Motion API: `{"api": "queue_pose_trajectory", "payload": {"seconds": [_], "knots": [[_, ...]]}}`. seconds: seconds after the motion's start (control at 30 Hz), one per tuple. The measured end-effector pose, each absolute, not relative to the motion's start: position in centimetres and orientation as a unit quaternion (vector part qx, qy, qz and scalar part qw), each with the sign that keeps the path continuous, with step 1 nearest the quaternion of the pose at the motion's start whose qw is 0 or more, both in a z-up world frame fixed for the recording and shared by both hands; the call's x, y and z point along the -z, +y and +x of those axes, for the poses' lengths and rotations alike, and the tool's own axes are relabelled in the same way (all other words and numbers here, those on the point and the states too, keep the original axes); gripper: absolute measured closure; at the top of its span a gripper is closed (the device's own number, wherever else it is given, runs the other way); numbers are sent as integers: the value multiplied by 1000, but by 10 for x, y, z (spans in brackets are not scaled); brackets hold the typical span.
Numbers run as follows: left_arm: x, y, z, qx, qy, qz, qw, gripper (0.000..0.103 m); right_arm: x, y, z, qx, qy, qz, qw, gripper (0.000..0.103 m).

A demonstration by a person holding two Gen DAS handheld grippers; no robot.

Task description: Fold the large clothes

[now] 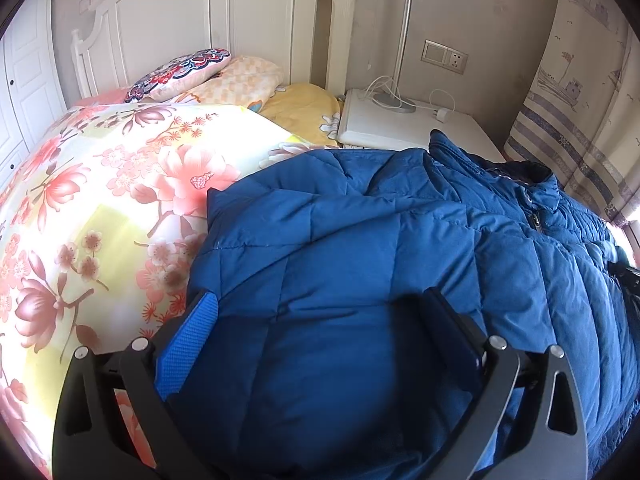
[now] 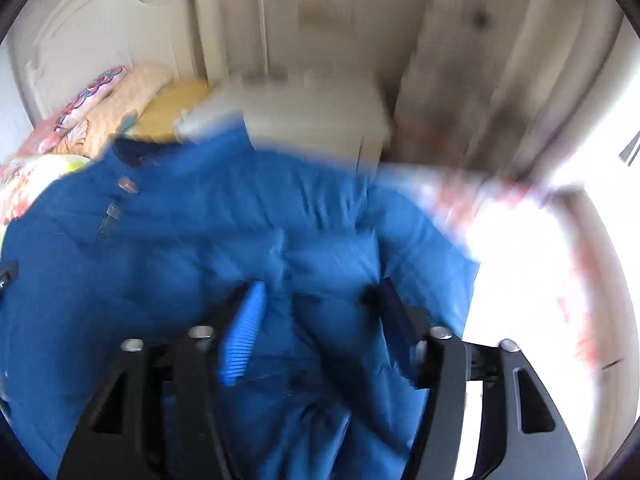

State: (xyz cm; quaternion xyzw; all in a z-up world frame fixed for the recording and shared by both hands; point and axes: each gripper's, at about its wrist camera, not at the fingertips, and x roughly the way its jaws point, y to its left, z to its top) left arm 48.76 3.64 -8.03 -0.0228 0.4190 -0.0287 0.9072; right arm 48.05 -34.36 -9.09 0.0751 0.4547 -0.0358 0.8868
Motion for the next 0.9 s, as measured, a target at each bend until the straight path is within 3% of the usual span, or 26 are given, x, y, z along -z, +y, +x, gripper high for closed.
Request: {"api": "queue_pose_trajectory", "payload": {"seconds": [0.2,0.33,0.4,0.47,0.6,0.73,0.9], "knots": [[81,38,486,31,419,-25,907,2,78,-337,464,74,455,44,886,41],[81,37,486,31,420,-25,907,2,23,-305,399,86,360,9,929,37],[82,37,487,31,420,-25,907,2,16,-278,372,42,355,-16,934,35],[82,38,487,33,420,-27,907,2,19,-259,352,8,361,-26,932,30],[81,44,488,40,420,-43,906,2,51,-233,331,-25,399,-20,916,30],[78,49,487,47,414,-64,907,3,87,-223,329,-25,412,-59,909,18],[40,51,431,42,384,-76,919,8,75,-227,316,-11,407,-41,912,22]]}}
